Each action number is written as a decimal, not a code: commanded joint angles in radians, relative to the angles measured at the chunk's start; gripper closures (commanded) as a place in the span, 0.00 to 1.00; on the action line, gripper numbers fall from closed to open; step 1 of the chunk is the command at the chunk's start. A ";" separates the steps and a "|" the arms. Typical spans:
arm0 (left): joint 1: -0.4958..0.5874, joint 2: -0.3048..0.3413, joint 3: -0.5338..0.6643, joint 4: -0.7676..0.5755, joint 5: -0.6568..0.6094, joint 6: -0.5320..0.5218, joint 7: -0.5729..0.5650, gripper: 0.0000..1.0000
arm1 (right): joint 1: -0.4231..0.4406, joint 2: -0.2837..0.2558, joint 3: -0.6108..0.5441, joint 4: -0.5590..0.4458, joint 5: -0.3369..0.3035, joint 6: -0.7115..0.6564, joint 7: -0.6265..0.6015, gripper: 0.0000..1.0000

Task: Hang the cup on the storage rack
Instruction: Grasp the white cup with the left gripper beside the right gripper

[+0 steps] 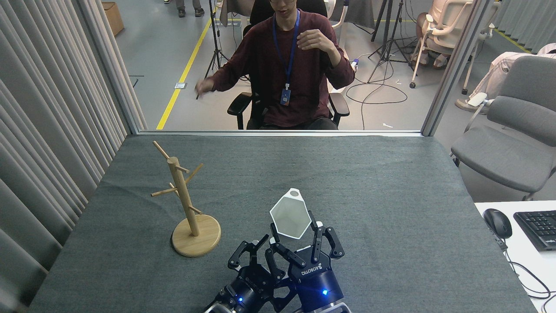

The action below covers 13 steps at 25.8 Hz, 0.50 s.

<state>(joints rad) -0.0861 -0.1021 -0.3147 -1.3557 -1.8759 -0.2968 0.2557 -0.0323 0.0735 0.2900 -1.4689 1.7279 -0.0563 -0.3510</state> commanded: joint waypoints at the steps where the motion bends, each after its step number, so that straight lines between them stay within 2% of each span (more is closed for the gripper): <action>1: -0.004 -0.010 0.002 0.010 0.004 -0.001 -0.001 0.00 | 0.028 0.003 0.003 -0.013 0.002 0.000 -0.006 0.43; 13: -0.030 -0.011 0.013 0.029 0.006 0.001 0.002 0.00 | 0.080 0.005 0.026 -0.051 0.002 0.000 -0.006 0.42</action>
<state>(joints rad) -0.1150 -0.1135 -0.3048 -1.3265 -1.8702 -0.2961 0.2543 0.0337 0.0778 0.3074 -1.5148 1.7303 -0.0563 -0.3579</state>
